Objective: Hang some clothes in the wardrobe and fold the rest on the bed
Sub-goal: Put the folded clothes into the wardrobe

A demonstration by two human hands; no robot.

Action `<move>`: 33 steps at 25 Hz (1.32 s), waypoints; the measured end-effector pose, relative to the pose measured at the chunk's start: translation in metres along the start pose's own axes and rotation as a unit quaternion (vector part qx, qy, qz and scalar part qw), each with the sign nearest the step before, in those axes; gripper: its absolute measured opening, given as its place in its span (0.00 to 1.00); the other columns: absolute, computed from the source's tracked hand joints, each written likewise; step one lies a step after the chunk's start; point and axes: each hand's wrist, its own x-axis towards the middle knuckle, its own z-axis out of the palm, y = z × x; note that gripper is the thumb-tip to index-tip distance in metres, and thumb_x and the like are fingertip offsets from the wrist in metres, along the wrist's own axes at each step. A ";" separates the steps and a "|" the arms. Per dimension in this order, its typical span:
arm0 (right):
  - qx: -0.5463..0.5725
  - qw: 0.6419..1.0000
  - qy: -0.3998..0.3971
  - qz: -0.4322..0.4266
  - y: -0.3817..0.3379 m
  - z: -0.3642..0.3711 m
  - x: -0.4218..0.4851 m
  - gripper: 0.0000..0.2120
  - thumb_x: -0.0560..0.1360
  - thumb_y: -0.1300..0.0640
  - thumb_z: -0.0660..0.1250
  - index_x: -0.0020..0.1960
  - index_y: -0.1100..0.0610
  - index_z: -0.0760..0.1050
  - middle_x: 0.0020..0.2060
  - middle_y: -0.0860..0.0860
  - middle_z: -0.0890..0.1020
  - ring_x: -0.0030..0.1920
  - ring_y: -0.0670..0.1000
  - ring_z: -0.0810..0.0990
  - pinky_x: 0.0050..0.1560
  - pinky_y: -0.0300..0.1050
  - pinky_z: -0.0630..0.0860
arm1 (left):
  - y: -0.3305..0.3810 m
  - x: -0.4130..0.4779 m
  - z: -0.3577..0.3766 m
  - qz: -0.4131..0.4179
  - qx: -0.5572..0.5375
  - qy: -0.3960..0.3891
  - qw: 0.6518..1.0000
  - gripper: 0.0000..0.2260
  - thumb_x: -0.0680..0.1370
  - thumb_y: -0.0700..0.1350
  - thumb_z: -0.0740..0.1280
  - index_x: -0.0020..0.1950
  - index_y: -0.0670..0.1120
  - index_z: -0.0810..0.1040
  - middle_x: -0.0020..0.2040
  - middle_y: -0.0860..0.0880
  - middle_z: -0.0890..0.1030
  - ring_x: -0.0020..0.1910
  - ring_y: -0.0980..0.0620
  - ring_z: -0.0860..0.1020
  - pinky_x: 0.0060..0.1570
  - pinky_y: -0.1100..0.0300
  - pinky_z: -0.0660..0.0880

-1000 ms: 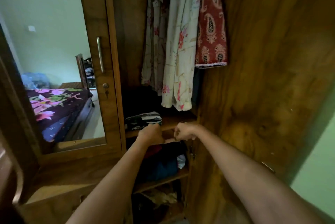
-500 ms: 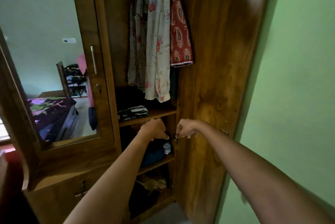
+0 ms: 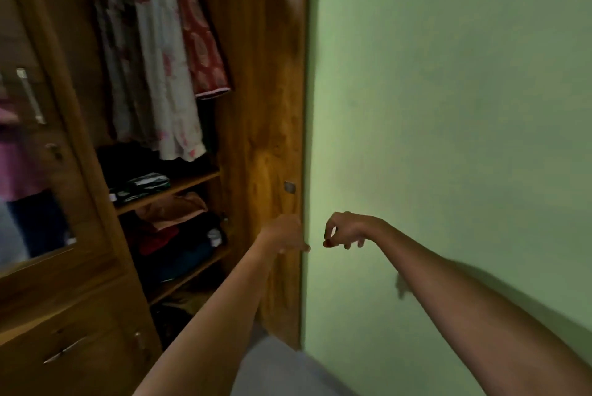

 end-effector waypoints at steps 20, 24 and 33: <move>0.196 0.791 0.179 0.551 0.375 0.148 -0.705 0.16 0.77 0.52 0.65 0.59 0.62 0.76 0.45 0.54 0.78 0.41 0.52 0.80 0.41 0.48 0.78 | 0.640 -0.338 0.273 0.562 0.061 -0.196 0.802 0.16 0.71 0.50 0.73 0.56 0.45 0.78 0.43 0.48 0.81 0.35 0.49 0.77 0.26 0.66 0.65; 0.227 0.711 0.202 0.635 0.394 0.210 -0.861 0.16 0.77 0.54 0.65 0.59 0.63 0.76 0.40 0.54 0.79 0.39 0.54 0.80 0.43 0.52 0.80 | 0.737 -0.462 0.338 0.646 0.071 -0.246 0.719 0.17 0.70 0.50 0.73 0.55 0.43 0.78 0.39 0.47 0.80 0.35 0.48 0.80 0.30 0.64 0.72; 0.327 0.506 0.262 0.754 0.413 0.347 -1.092 0.15 0.76 0.52 0.67 0.56 0.61 0.76 0.44 0.55 0.78 0.39 0.56 0.80 0.33 0.43 0.75 | 0.876 -0.686 0.473 0.760 0.164 -0.314 0.545 0.20 0.73 0.52 0.72 0.60 0.45 0.75 0.48 0.47 0.73 0.37 0.48 0.79 0.32 0.64 0.71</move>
